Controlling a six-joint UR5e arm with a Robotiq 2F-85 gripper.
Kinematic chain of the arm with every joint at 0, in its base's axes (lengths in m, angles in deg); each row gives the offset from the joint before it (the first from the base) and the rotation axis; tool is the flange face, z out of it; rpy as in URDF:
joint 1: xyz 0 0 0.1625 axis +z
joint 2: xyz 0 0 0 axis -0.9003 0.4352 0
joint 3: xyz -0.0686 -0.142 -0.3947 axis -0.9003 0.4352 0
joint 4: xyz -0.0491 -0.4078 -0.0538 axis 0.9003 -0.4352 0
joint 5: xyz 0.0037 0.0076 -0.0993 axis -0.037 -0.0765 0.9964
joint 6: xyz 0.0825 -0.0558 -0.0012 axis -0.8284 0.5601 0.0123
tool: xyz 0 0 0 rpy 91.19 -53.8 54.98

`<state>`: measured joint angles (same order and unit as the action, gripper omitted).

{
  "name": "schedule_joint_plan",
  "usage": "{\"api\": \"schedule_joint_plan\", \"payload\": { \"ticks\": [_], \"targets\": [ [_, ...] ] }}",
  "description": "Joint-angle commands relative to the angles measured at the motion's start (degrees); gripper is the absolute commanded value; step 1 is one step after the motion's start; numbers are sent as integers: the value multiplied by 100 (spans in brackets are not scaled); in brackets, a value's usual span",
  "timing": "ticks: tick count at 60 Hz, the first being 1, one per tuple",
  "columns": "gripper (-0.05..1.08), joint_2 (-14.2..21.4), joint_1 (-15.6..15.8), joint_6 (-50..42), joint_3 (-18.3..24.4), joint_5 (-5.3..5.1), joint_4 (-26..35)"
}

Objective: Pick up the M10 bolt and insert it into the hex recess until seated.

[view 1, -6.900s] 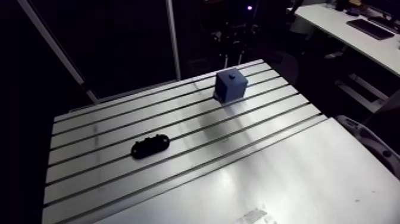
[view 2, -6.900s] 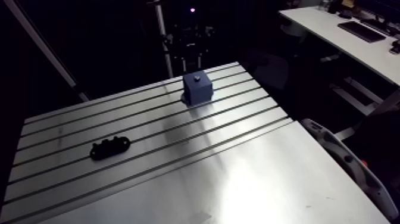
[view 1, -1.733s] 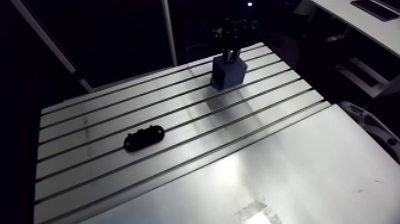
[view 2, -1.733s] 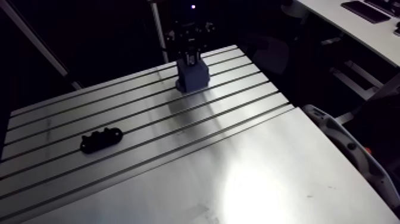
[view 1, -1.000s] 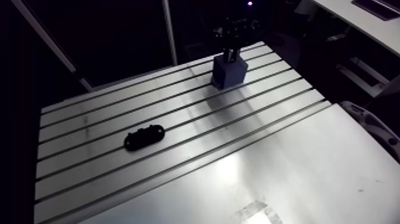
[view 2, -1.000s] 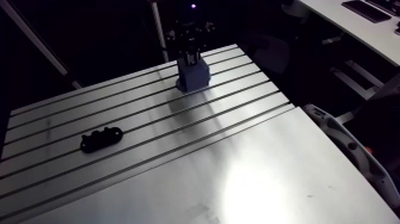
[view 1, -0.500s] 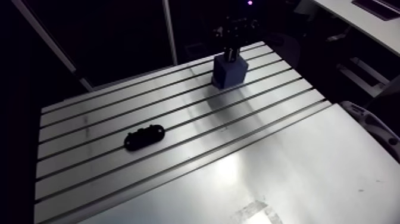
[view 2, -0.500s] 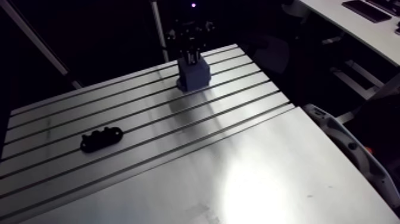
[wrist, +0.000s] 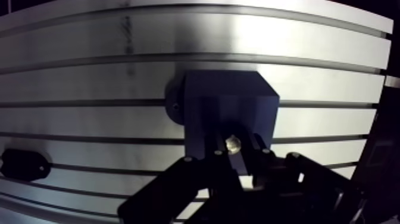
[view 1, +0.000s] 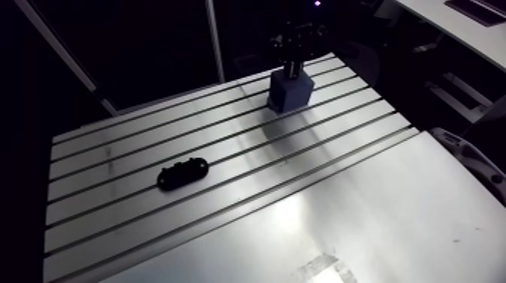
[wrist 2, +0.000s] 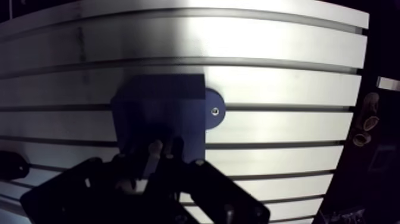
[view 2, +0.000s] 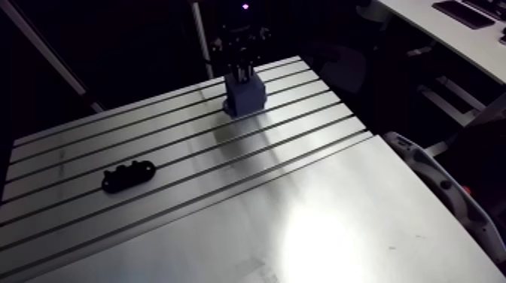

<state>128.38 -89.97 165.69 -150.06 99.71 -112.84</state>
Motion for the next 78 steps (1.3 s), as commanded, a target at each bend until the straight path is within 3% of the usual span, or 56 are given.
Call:
{"api": "schedule_joint_plan", "payload": {
  "ticks": [1, 52, 78],
  "targets": [
    [75, 8, 0, 374, 20, -6, 40],
    [75, -1, -25, 1979, 73, -32, 84],
    [75, -1, -34, 2264, 92, -40, -35]
  ]
}}
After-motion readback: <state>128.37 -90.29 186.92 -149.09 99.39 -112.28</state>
